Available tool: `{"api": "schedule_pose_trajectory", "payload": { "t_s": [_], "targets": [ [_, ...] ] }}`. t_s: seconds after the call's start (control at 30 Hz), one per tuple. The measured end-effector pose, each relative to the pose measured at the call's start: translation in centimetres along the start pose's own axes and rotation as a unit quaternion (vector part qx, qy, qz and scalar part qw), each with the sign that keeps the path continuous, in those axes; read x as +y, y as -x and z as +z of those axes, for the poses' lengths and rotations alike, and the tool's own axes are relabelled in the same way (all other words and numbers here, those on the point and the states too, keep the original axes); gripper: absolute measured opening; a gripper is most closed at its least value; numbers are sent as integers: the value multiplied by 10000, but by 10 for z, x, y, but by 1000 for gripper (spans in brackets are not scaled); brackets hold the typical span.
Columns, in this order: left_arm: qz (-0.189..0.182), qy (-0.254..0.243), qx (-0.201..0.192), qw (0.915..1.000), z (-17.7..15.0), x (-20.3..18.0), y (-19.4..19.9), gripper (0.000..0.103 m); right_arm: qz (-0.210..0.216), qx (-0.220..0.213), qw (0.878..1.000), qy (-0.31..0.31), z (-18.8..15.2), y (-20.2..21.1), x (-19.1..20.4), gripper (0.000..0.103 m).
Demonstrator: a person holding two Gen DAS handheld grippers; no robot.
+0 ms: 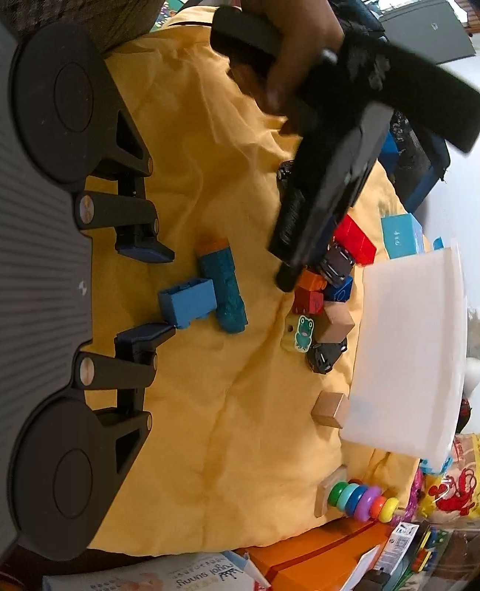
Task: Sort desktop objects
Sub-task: 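Grasp the small orange brick with the left gripper while the right holds the blue brick, then lift the orange brick with the left gripper while the right lifts the blue brick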
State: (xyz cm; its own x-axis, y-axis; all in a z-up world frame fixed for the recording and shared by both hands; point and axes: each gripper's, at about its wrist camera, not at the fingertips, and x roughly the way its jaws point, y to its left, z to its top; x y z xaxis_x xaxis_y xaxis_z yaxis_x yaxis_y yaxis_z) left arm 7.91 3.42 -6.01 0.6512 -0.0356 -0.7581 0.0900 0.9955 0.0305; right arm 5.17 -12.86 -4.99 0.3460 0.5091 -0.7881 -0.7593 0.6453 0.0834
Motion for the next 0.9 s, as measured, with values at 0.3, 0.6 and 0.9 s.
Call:
{"api": "schedule_pose_trajectory", "payload": {
  "t_s": [0.3, 0.6, 0.9],
  "targets": [
    [-318, -110, -190, 9993, -8, 4, 15, 20, -13, -33, 9998, -202, 0, 0, -5, 41],
    [-988, 35, -5, 9951, -56, 2, 65, 20, 133, -53, 9995, -282, 3, 2, -11, 41],
    [-856, 25, 164, 9962, -73, -8, 60, 28, 503, 20, 9974, -525, 2, -3, -19, 43]
  ]
}}
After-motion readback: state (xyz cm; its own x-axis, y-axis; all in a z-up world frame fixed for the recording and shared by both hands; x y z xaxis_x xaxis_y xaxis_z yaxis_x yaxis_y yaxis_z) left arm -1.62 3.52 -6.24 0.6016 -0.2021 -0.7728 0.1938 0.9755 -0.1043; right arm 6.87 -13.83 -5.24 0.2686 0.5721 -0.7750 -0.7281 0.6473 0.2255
